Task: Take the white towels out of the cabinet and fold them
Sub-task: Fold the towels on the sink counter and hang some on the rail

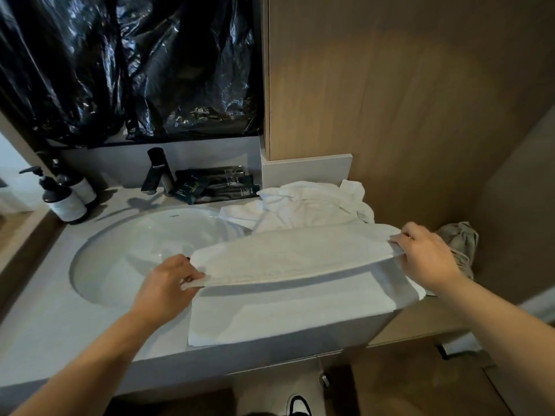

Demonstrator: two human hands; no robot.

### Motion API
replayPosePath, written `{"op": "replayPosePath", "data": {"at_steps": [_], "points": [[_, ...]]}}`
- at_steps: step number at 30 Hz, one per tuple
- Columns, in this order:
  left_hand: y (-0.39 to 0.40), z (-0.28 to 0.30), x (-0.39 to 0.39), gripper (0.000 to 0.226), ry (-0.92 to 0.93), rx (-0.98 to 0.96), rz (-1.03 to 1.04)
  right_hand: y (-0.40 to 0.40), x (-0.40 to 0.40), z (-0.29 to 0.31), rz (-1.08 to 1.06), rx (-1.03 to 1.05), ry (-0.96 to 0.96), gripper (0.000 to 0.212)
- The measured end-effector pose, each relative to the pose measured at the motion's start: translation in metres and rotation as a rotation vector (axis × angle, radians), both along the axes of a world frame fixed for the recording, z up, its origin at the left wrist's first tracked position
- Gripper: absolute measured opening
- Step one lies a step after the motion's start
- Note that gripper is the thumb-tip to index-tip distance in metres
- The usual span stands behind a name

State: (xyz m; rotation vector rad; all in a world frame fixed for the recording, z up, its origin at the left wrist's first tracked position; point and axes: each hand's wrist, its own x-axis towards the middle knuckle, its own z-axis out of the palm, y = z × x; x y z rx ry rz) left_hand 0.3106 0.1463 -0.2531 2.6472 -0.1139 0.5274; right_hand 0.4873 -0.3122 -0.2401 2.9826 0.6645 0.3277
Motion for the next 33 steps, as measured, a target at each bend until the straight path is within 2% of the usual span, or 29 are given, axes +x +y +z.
{"op": "replayPosePath", "data": {"at_steps": [5,8,11,13,16,17,20,23,25,29,31,33], "points": [[-0.012,-0.036,-0.033,0.028,0.076,0.020,-0.058,-0.010,-0.033,-0.023,-0.067,-0.071,0.087,0.041],[-0.014,-0.058,-0.048,0.024,0.204,-0.012,-0.012,-0.014,-0.047,-0.037,-0.125,-0.155,0.177,0.044],[-0.014,-0.069,-0.054,0.021,0.231,-0.019,0.034,-0.023,-0.056,-0.048,-0.209,-0.160,0.284,0.036],[-0.013,-0.071,-0.053,0.023,0.202,-0.018,0.040,-0.027,-0.058,-0.049,-0.250,-0.047,0.306,0.024],[-0.014,-0.061,-0.047,0.011,0.270,-0.283,0.195,-0.025,-0.053,-0.039,-0.292,0.177,0.314,0.006],[-0.015,-0.057,-0.042,0.003,0.292,-0.392,0.264,-0.022,-0.048,-0.032,-0.297,0.228,0.308,0.007],[-0.018,-0.036,-0.014,0.023,0.204,-0.637,0.462,-0.009,-0.031,-0.003,-0.291,0.347,0.203,0.011],[-0.023,0.005,0.021,0.027,0.071,-0.783,0.595,0.006,-0.010,0.036,-0.290,0.440,0.058,0.020],[-0.025,0.032,0.042,0.034,-0.011,-0.855,0.630,0.015,0.004,0.068,-0.295,0.557,0.029,0.022],[-0.039,0.086,0.071,0.032,-0.112,-0.965,0.596,0.033,0.020,0.131,-0.338,0.784,0.227,0.031],[-0.048,0.110,0.082,0.033,-0.142,-1.032,0.591,0.042,0.019,0.157,-0.359,0.899,0.394,0.039],[-0.052,0.130,0.091,0.031,-0.147,-1.122,0.598,0.046,0.016,0.181,-0.310,0.911,0.598,0.044]]}}
